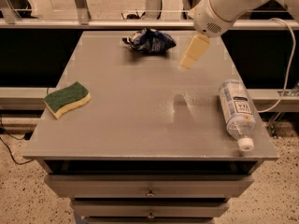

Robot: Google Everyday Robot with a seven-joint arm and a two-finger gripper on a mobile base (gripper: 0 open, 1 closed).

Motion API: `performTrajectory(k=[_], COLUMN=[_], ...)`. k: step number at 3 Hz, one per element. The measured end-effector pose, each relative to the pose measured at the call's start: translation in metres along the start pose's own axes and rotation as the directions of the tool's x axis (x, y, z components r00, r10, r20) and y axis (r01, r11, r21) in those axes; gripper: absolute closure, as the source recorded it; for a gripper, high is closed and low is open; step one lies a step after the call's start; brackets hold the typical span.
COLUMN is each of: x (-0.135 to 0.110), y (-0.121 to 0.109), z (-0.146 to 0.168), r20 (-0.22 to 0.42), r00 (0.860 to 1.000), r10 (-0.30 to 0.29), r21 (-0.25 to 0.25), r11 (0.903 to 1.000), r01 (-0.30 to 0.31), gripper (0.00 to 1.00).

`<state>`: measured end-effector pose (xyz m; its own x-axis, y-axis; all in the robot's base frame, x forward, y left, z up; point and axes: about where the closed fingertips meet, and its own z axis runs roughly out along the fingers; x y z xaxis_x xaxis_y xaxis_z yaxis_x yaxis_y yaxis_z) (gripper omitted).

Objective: Move blue chip bag near blue plastic bottle

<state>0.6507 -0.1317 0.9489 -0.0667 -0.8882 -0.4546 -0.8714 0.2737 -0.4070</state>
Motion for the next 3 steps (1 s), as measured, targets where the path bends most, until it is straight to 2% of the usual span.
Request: performTrajectory(k=[1,3], x=[-0.021,-0.049], y=[-0.028,-0.06], z=[0.034,0.087], r20=[0.06,0.134], r00=[0.998,0.987], r10=[0.02,0.085], r21=[0.006,-0.023], r11=[0.9998,0.9963], r01=[-0.021,-0.082], gripper=[0.0,0.0])
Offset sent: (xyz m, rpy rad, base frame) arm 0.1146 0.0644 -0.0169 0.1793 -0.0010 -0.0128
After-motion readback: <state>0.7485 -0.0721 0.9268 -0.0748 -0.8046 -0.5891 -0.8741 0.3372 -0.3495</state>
